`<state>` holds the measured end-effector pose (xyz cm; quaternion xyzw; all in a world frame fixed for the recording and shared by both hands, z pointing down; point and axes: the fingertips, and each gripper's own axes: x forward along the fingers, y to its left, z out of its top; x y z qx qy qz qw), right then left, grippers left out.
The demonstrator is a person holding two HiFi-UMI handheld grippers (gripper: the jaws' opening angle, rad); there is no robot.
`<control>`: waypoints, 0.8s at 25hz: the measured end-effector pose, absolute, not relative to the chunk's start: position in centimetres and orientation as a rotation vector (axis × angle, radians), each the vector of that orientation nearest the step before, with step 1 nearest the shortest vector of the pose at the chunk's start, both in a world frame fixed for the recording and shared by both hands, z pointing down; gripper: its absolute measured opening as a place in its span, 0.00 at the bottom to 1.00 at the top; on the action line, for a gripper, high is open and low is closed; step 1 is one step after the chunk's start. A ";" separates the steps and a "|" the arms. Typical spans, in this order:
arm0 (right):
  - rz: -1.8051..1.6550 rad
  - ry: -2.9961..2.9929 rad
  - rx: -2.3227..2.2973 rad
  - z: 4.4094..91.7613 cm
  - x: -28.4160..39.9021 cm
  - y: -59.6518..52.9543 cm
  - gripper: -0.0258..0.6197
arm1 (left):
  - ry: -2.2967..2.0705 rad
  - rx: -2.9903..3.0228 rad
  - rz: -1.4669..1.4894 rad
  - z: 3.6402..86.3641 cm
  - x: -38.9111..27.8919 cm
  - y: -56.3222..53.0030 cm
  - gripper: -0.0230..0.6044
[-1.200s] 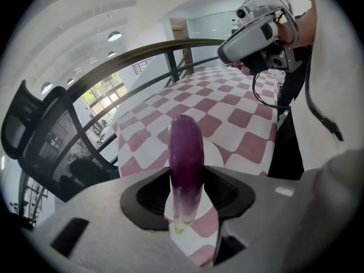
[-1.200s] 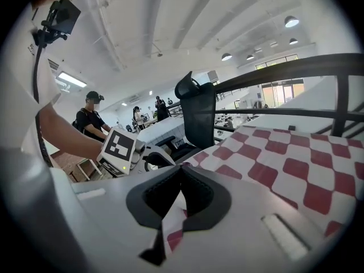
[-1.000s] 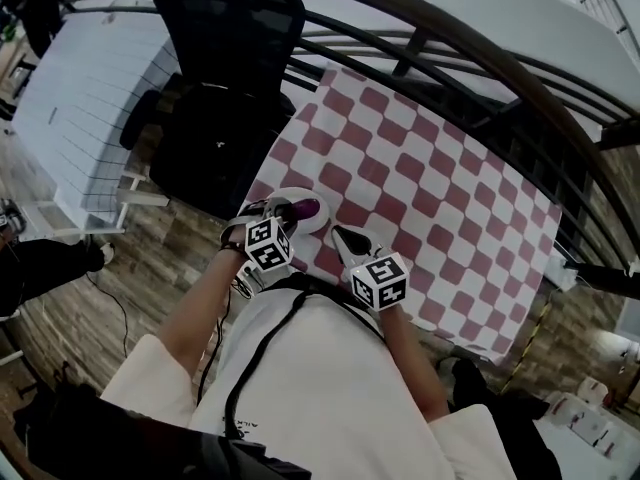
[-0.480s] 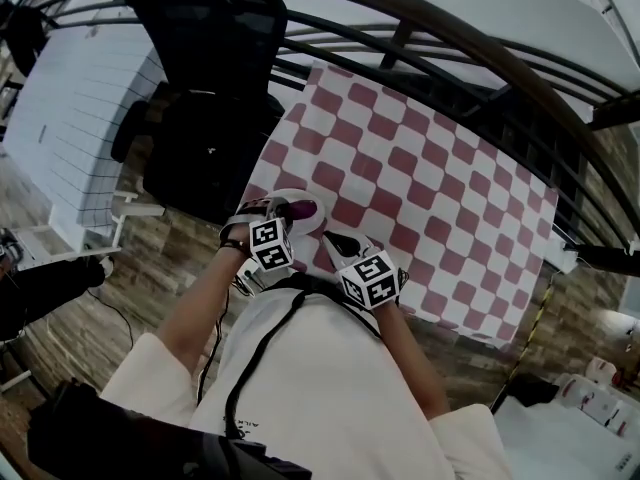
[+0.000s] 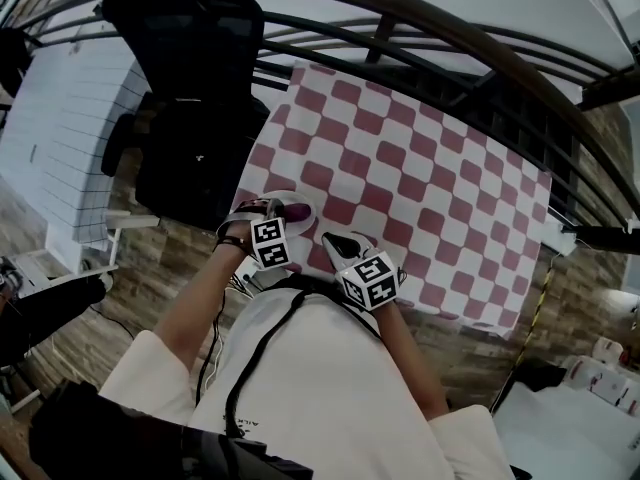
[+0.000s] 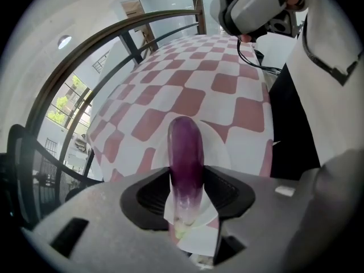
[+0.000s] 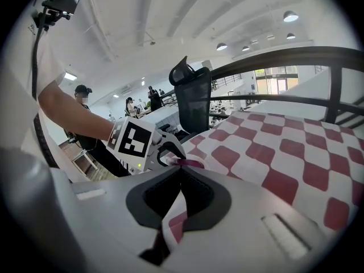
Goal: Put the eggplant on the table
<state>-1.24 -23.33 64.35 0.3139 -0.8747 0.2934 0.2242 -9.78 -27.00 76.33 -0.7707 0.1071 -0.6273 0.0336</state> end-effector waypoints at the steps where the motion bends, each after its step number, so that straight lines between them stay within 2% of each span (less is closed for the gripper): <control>1: 0.812 -2.412 0.873 64.4 -1.1 -23.3 0.05 | 0.316 -2.365 -1.937 76.5 -9.7 -27.0 0.34; 13: 0.828 -2.416 0.909 64.3 -0.2 -23.8 0.05 | 0.244 -2.334 -1.984 77.4 -9.6 -26.7 0.35; 20: 0.822 -2.427 0.900 64.3 -0.2 -24.0 0.05 | 0.257 -2.364 -2.023 77.6 -10.4 -26.4 0.46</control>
